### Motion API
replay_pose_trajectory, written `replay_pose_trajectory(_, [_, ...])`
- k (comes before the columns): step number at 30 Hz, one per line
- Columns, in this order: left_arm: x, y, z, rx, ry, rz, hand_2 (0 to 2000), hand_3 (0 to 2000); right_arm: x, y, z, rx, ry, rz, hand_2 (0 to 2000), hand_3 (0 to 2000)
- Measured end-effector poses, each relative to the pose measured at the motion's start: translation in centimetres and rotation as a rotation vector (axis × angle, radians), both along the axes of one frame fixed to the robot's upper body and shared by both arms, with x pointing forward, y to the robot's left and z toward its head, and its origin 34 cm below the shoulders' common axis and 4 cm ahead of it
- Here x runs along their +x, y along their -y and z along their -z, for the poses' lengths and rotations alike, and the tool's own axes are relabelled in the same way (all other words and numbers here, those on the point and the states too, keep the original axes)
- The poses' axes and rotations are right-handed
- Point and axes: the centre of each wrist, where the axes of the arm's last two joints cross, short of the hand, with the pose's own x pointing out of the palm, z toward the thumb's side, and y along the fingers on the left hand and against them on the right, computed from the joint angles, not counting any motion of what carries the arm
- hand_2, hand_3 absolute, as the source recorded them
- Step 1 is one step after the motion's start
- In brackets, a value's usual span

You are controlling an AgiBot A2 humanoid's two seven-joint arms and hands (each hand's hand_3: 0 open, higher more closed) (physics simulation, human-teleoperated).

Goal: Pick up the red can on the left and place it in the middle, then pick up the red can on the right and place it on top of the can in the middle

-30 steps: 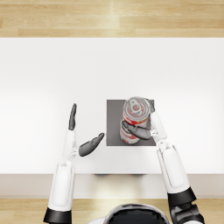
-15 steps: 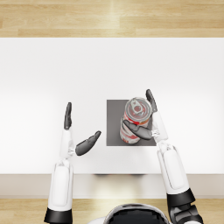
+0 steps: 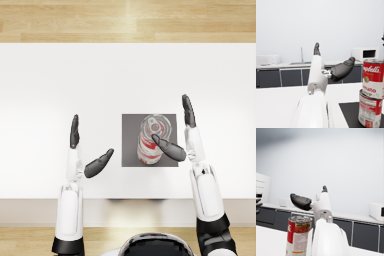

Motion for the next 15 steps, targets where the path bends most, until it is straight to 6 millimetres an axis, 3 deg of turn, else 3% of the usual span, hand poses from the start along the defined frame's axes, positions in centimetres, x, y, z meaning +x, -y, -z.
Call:
replay_pose_trajectory(3, [-0.2, -0.2, -1.3, -0.008, 0.054, -0.009, 0, 0, -0.9, 1.3, -1.2, 0.038, 0.055, 0.03, 0, 0])
replay_pose_trajectory(5, [-0.3, -0.5, -2.3, -0.014, 0.092, -0.023, 0, 0, -1.3, 2.2, -1.5, 0.08, 0.242, 0.037, 0, 0])
replay_pose_trajectory(8, [-0.2, -1.4, -3.3, -0.024, 0.13, -0.054, 0, 0, -1.8, 3.9, -1.5, 0.122, 0.364, 0.081, 0, 0])
replay_pose_trajectory(15, [0.2, -3.7, -2.5, -0.057, 0.095, -0.146, 0, 0, -2.2, 7.9, 0.0, 0.185, 0.381, 0.229, 0, 0])
